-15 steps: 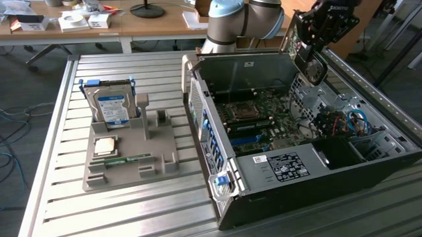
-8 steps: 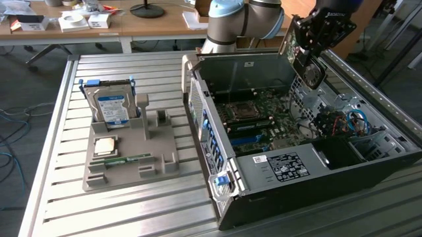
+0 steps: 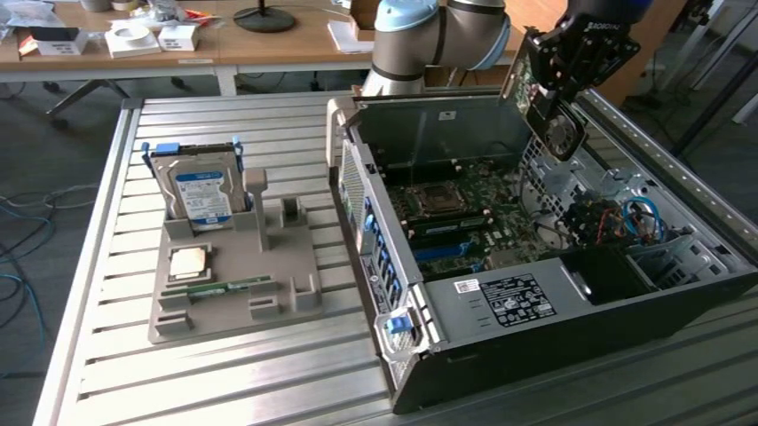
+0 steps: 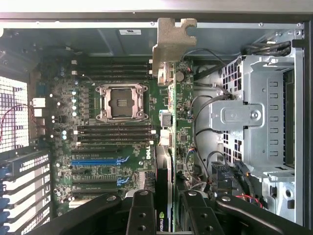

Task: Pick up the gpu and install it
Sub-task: 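Insert the gpu into the slot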

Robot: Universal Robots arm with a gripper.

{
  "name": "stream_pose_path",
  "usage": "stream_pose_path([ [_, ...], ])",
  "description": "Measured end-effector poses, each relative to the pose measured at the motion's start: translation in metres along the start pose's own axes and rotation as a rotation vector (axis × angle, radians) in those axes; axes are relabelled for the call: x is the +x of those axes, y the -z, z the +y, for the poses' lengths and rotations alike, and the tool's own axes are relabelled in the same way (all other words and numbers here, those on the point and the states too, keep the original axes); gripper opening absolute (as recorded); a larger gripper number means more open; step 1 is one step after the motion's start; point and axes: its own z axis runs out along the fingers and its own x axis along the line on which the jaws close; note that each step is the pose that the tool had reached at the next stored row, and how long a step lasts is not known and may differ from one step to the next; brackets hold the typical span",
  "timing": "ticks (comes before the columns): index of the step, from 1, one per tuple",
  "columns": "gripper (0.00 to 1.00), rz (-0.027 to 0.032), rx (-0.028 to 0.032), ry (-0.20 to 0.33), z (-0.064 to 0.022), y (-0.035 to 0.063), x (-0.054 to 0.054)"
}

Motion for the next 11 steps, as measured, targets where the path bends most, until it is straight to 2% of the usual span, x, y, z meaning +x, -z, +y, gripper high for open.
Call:
stream_pose_path([
  [7, 0.26, 0.0000, 0.0000, 0.001, 0.0000, 0.0000, 0.0000],
  [11, 0.26, 0.0024, -0.0009, 0.041, 0.0000, -0.0003, 0.0000],
])
